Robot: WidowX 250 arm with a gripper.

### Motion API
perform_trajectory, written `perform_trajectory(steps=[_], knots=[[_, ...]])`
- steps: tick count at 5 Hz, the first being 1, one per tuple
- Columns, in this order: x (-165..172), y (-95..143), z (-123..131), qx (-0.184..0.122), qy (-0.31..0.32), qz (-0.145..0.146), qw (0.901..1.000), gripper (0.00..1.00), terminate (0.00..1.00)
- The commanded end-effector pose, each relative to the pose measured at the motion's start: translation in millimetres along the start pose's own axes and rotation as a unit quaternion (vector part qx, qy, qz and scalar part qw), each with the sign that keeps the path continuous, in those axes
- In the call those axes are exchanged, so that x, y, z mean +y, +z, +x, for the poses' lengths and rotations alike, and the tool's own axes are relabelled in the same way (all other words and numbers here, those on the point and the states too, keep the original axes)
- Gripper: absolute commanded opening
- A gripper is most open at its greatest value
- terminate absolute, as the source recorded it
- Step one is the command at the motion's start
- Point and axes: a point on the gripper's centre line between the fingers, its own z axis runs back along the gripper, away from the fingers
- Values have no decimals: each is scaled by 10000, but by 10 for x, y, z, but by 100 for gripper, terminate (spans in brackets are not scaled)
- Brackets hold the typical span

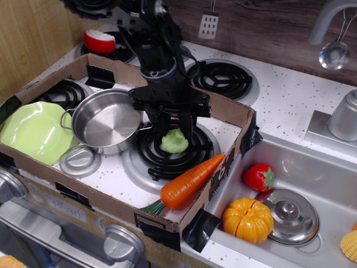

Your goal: Put broccoli in pot

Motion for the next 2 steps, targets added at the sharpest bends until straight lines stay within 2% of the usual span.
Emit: perform_trajectory(steps=[1, 2], knots=[[-90, 144, 30, -70, -1, 112, 9999, 0, 0], [-178, 373, 96, 47, 81, 195, 9998, 0, 0]])
